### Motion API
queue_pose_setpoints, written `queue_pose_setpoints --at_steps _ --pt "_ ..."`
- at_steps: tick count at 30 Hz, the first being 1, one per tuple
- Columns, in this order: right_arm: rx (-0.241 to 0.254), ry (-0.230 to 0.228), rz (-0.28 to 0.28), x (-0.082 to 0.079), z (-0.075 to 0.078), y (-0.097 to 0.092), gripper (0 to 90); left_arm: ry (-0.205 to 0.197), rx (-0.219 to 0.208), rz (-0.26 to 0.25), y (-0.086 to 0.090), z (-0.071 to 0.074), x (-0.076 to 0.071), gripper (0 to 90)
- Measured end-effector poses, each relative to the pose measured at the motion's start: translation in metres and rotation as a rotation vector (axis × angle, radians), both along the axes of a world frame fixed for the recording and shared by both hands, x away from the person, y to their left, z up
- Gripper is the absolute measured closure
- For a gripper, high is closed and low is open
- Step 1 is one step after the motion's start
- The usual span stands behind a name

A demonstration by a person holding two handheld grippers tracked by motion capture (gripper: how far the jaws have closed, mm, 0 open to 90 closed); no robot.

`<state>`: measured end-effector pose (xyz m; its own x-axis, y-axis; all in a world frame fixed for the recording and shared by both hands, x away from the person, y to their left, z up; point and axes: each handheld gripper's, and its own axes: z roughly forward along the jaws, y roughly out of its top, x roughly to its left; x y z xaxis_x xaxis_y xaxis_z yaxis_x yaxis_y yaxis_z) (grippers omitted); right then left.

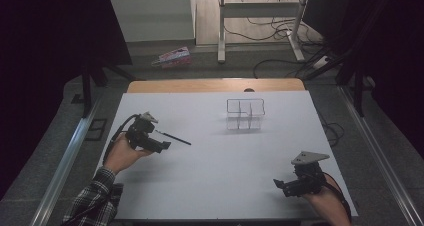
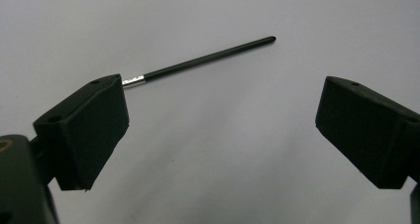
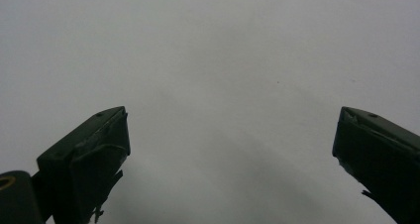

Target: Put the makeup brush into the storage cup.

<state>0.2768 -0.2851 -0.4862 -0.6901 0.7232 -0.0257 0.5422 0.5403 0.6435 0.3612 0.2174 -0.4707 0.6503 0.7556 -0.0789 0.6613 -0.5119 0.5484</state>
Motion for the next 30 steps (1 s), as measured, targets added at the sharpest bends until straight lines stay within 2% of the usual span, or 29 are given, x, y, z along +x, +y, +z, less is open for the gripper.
queue_pose_setpoints --at_steps 8,20,25,30 --pt "0.000 0.004 0.008 0.000 -0.001 0.000 1.9 0.019 0.022 -0.019 -0.006 0.000 0.014 6.8" --pt "-0.002 0.008 0.015 0.001 -0.001 0.000 2.0 0.072 0.059 -0.060 -0.020 0.000 0.040 6.6" --pt "-0.001 0.009 0.016 0.001 -0.001 0.000 2.0 0.086 0.061 -0.073 -0.026 0.001 0.046 5.5" --pt "0.000 0.011 0.018 0.001 -0.001 0.000 2.0 0.095 0.082 -0.087 -0.034 0.002 0.055 5.7"
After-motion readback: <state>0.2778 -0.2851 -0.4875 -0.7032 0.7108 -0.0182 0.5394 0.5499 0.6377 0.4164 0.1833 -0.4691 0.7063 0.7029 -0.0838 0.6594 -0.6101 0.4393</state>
